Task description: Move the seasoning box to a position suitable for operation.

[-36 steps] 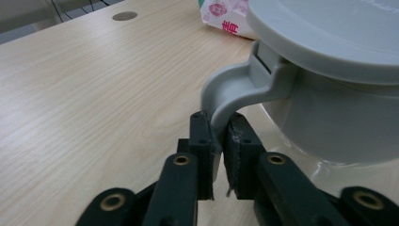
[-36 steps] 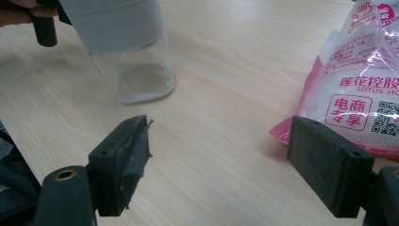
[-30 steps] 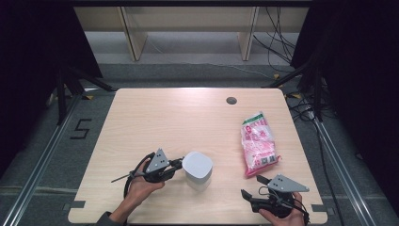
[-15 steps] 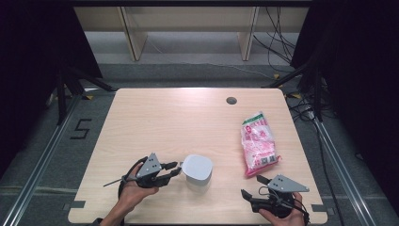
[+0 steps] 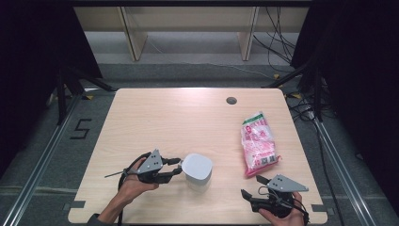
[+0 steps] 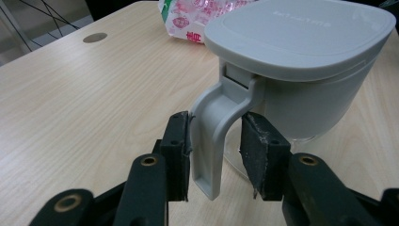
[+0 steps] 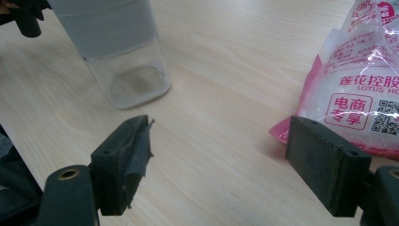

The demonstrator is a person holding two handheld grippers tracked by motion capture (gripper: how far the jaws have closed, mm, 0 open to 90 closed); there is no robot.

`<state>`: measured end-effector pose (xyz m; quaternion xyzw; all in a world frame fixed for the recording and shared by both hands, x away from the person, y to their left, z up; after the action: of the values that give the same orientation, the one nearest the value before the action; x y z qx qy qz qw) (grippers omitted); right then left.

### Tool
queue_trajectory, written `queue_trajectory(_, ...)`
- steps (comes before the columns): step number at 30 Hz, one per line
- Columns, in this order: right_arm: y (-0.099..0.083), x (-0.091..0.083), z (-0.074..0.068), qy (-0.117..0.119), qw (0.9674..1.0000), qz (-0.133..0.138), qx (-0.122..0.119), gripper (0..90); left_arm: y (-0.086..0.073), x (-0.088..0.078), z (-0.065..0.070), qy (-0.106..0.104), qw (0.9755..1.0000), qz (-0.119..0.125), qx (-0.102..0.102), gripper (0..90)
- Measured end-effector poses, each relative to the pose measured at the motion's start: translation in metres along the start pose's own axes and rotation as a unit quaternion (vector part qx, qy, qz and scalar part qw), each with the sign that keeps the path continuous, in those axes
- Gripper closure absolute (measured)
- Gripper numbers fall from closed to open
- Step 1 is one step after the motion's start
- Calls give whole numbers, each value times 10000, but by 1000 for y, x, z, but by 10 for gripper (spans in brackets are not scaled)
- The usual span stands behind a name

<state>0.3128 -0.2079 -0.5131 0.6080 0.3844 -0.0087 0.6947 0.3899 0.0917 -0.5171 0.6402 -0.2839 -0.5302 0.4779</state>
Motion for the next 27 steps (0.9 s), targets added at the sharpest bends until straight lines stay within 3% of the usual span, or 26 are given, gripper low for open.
queue_trajectory(3,0,1,0,13,10000,3,-32,236,-2,2,-4,96,9999,-89,3,683)
queue_trajectory(5,1,1,0,21,10000,63,-29,238,-5,4,-4,131,9998,-85,-130,716)
queue_trajectory(9,0,1,1,14,10000,11,-25,238,-5,2,-1,279,9995,-89,-113,723)
queue_trajectory(15,1,2,2,19,9998,107,-136,238,-9,-3,9,254,9995,-32,-176,715)
queue_trajectory(17,1,1,2,11,9999,65,-152,238,-9,-4,12,214,9996,-40,-180,706)
queue_trajectory(19,1,1,2,9,9999,68,-152,237,-11,-8,18,32,9998,-61,-163,699)
queue_trajectory(21,1,1,2,11,9999,65,-156,238,-12,-9,19,56,9998,-80,-156,694)
queue_trajectory(23,2,2,2,-3,9998,120,-166,237,-12,-7,17,-133,9998,-119,-75,678)
queue_trajectory(25,1,1,-1,7,10000,55,-3,237,-11,-4,15,-220,9997,-55,-132,662)
queue_trajectory(27,1,1,0,23,10000,54,-38,237,-10,-2,15,-330,9994,-48,-72,639)
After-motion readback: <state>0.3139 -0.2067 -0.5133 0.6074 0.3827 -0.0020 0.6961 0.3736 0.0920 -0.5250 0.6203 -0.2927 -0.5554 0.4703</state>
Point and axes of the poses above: each handheld gripper's, and its own axes: x roughly forward along the jaws, y roughly out of its top, z roughly to its right, the point moved 7 cm from there along x, roughly forward along the jaws, and after that the axes turned 9 degrees about -y, right-handed, at the moved point
